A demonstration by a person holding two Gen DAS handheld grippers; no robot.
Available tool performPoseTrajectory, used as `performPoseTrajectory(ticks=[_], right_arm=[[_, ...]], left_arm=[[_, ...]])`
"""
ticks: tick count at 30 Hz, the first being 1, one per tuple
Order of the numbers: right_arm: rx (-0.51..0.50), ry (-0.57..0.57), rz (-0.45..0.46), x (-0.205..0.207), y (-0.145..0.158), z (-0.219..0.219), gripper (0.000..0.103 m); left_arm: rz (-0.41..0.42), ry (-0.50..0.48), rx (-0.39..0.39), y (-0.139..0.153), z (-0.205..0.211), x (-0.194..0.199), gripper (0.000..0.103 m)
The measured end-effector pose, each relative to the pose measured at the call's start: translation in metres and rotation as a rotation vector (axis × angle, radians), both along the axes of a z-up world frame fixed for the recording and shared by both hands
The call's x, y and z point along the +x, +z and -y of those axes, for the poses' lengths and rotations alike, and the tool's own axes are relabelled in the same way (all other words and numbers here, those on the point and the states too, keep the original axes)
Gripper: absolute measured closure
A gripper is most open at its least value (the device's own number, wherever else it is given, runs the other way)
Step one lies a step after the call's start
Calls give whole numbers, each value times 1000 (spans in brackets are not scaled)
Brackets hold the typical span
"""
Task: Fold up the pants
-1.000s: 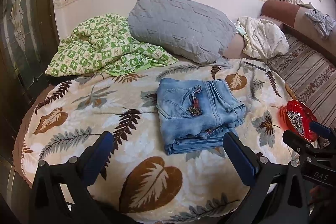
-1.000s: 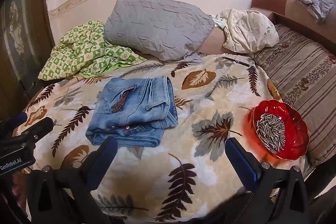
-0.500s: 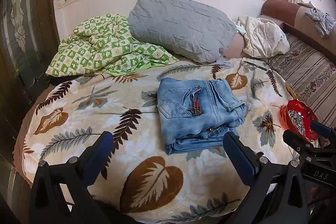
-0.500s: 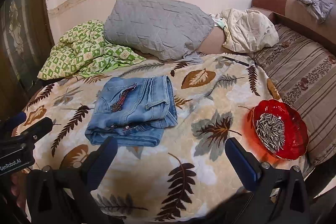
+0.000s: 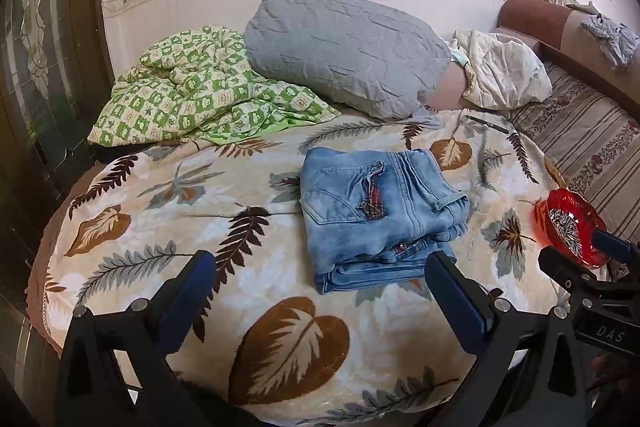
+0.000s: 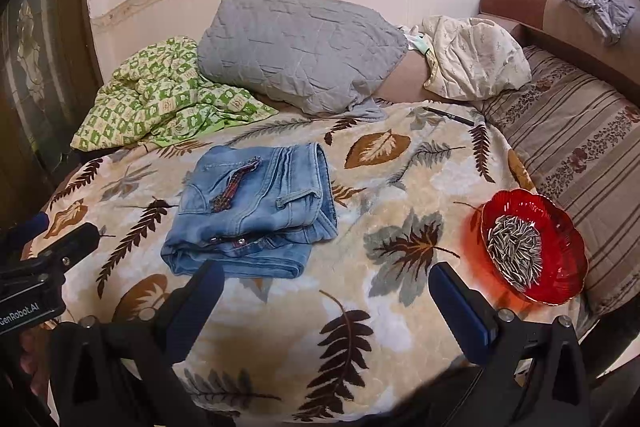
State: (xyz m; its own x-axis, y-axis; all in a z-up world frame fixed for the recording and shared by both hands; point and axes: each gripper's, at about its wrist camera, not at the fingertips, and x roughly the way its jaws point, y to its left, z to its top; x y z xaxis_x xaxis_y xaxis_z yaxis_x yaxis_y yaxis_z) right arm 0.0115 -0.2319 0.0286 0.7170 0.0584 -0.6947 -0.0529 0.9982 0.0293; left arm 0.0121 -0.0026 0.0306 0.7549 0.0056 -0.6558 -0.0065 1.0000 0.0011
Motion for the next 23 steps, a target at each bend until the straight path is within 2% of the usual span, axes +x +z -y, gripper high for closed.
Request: performPoseTrajectory(ticks=[20, 23], right_arm=[[-2, -6, 0, 1, 0, 1, 0], [-1, -7, -1, 1, 0, 1, 0]], left_arm=[[-4, -17, 8, -2, -1, 4, 0], [24, -45, -35, -1, -3, -1, 0]])
